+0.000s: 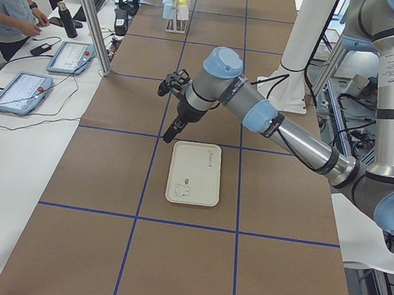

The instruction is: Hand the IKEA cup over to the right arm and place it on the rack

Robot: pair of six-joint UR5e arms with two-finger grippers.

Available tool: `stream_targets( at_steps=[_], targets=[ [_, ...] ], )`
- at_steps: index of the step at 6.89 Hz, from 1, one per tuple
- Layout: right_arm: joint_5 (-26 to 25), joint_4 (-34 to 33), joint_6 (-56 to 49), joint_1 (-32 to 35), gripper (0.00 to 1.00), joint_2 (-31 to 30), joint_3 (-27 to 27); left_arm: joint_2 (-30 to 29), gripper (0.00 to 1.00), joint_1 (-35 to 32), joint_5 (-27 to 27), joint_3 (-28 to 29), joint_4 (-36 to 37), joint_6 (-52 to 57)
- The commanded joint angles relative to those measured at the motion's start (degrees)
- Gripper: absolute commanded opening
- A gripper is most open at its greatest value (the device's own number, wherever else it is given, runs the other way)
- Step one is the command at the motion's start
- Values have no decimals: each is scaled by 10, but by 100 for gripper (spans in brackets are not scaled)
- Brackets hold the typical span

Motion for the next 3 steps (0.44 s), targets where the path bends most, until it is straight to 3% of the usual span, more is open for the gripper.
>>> stream_targets(
  at_steps=[1,3],
  targets=[
    [1,-7,0,1,100,-16,18,9,100,0,5,-8,0,2],
    [-2,-6,-4,2,100,-51,38,13,100,-3,-1,-27,1,-4]
  ],
)
